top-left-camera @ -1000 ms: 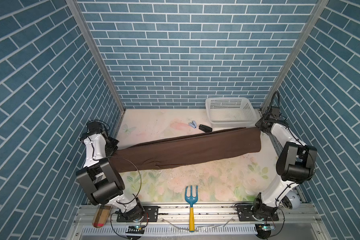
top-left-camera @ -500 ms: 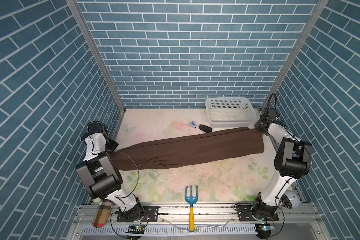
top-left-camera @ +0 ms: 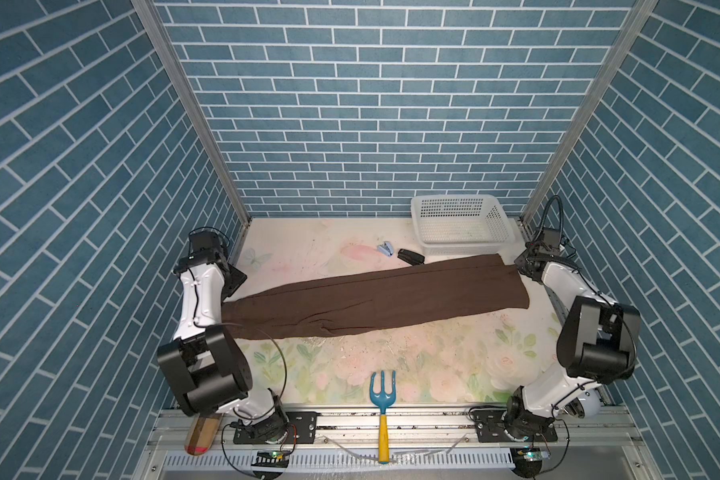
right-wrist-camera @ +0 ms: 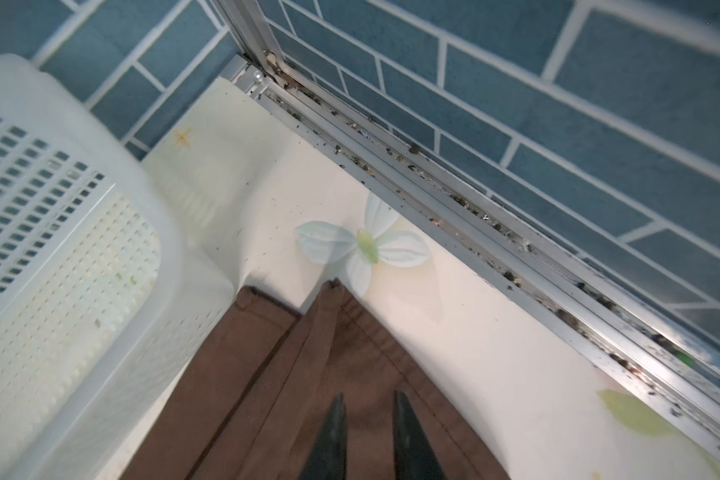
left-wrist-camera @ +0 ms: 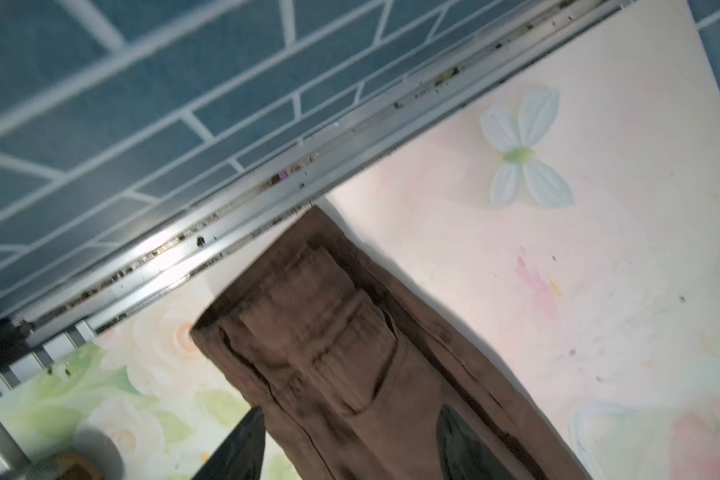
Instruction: Fold and stack the trousers
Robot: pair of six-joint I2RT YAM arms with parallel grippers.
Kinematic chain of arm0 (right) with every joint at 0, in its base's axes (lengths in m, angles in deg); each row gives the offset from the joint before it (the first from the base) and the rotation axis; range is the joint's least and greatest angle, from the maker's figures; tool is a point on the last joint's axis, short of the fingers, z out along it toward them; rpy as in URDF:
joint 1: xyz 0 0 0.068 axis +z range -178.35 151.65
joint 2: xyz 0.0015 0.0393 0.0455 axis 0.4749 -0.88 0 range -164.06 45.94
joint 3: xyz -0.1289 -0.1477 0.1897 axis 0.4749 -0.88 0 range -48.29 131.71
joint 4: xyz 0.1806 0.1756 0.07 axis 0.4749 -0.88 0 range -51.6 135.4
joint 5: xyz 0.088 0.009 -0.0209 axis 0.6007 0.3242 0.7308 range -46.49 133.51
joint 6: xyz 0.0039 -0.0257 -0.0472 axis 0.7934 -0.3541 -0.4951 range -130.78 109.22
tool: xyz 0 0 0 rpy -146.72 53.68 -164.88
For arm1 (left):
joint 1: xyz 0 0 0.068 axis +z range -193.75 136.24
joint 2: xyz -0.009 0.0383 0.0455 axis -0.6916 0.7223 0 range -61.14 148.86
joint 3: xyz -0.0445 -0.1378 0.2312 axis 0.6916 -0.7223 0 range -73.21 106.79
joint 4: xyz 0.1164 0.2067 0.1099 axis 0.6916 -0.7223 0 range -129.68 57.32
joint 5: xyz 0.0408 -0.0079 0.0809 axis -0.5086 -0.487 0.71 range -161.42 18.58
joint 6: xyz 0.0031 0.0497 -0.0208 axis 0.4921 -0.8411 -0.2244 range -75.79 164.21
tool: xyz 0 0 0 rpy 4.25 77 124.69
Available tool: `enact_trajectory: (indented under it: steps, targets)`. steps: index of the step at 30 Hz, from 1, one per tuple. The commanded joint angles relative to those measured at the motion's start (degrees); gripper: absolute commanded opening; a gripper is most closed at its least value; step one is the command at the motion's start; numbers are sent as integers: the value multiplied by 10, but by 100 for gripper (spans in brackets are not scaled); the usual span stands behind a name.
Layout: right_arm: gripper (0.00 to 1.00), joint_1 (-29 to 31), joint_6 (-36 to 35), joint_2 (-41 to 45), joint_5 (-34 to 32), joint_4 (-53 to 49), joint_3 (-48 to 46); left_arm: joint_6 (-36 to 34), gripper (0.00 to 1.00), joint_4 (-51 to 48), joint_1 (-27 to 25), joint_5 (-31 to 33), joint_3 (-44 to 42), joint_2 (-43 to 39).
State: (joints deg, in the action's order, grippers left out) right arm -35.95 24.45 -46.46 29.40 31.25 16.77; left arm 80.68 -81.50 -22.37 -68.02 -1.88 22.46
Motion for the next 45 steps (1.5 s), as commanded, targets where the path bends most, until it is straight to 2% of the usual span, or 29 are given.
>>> enact_trajectory:
  steps: [1, 3, 6, 11, 16, 20, 23, 28, 34, 37, 39, 43, 45]
  targets:
    - [0, 35, 0, 38, 9, -6, -49, 7, 56, -12, -42, 5, -76, -29]
    - [0, 64, 1, 47, 13, -11, -68, 21, 48, 3, -62, 1, -118, -39]
    - [0, 107, 1, 52, 17, -11, -93, 35, 46, 30, -78, -7, -166, -33]
    - [0, 152, 16, 33, 41, 8, -132, 37, 61, 57, -86, -8, -187, 1]
    - [0, 168, 31, 16, 55, 20, -168, 39, 58, 74, -88, -12, -187, 17]
    - [0, 168, 28, 12, 54, 20, -186, 39, 59, 71, -88, -10, -172, 23]
    - [0, 168, 29, 9, 50, 9, -198, 36, 66, 69, -88, -9, -158, 32]
    - [0, 164, 48, 33, 43, -11, -241, 30, 67, 58, -89, -15, -125, 56]
    - [0, 113, 76, 102, 73, -68, -301, 22, 75, 53, -110, -17, -106, 80]
    - [0, 91, 77, 135, 83, -81, -331, 17, 74, 49, -119, -18, -93, 109]
    - [0, 83, 70, 149, 81, -97, -334, 16, 66, 50, -126, -19, -84, 128]
    - [0, 78, 52, 176, 71, -115, -327, 8, 14, 39, -131, -12, -35, 171]
    - [0, 76, 49, 181, 68, -119, -318, 4, 4, 22, -132, -1, 4, 189]
